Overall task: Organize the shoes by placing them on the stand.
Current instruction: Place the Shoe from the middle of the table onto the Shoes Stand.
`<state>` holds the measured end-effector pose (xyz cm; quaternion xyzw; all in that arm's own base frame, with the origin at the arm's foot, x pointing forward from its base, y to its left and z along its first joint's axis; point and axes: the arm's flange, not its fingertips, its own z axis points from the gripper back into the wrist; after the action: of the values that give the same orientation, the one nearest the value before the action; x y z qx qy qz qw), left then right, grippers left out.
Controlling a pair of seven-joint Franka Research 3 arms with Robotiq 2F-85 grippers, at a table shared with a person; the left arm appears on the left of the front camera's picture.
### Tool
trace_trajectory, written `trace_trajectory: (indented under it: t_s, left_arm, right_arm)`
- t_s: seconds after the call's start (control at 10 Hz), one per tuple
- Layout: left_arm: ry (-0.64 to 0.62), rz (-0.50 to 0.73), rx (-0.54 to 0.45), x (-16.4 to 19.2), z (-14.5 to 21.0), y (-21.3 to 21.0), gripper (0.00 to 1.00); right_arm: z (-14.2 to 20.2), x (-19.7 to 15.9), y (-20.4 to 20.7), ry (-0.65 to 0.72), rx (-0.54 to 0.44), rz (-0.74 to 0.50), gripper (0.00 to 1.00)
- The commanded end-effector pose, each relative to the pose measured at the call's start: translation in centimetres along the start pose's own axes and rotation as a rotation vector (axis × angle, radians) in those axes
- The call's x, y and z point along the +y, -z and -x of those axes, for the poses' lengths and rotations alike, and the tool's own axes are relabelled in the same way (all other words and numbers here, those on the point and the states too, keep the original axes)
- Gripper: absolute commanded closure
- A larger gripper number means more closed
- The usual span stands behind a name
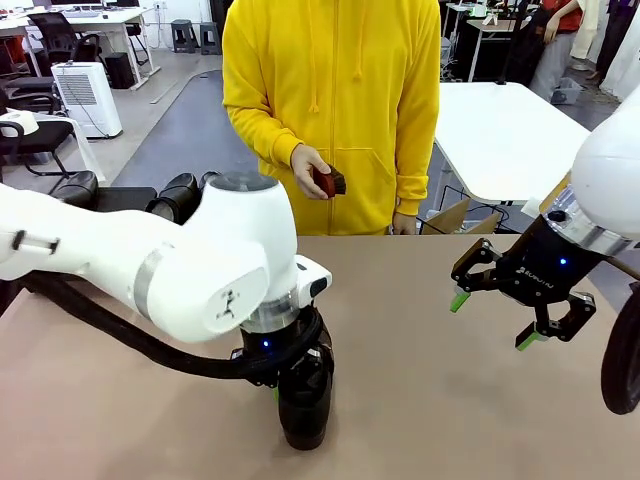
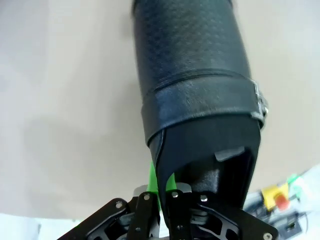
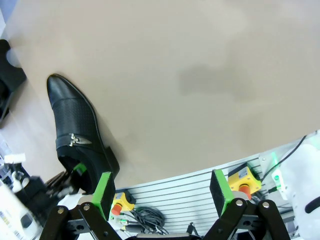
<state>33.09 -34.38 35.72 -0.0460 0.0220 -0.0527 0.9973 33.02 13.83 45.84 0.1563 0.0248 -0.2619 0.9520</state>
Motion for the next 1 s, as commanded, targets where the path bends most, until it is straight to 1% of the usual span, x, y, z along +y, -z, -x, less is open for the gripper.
trace_trajectory:
  t_s: [0.0, 0.1, 0.2, 0.3, 0.4, 0.6, 0.7, 0.8, 0.9]
  left_arm:
    - [0.143, 0.091, -0.026, 3.2, 2.8, -8.1, 1.00]
    - [0.184, 0.108, -0.096, 4.9, 3.1, -11.4, 1.00]
    - [0.232, 0.086, -0.127, 7.1, 3.0, -14.1, 1.00]
    - [0.209, 0.015, -0.196, 9.6, 2.3, -16.4, 1.00]
    - [0.174, -0.041, -0.232, 12.4, 1.5, -18.4, 1.00]
    - [0.112, -0.054, -0.266, 16.8, 0.6, -20.9, 1.00]
    - [0.070, -0.005, -0.278, 18.4, 0.3, -21.9, 1.00]
    - [0.003, 0.250, -0.182, 18.8, 0.8, -23.0, 1.00]
    - [0.084, -0.044, -0.258, 18.6, 0.6, -21.4, 1.00]
  right_arm:
    - [-0.2, 0.0, -0.3, -0.015, 0.000, 0.002, 0.00]
    - [-0.2, 0.0, -0.3, -0.015, 0.000, 0.002, 0.00]
    - [-0.2, 0.0, -0.3, -0.015, 0.000, 0.002, 0.00]
    - [-0.2, 0.0, -0.3, -0.015, 0.000, 0.002, 0.00]
    - [-0.2, 0.0, -0.3, -0.015, 0.000, 0.002, 0.00]
    - [-0.2, 0.0, -0.3, -0.015, 0.000, 0.002, 0.00]
    - [-0.2, 0.0, -0.3, -0.015, 0.000, 0.002, 0.00]
    - [-0.2, 0.0, -0.3, -0.015, 0.000, 0.002, 0.00]
    - [-0.2, 0.0, -0.3, -0.015, 0.000, 0.002, 0.00]
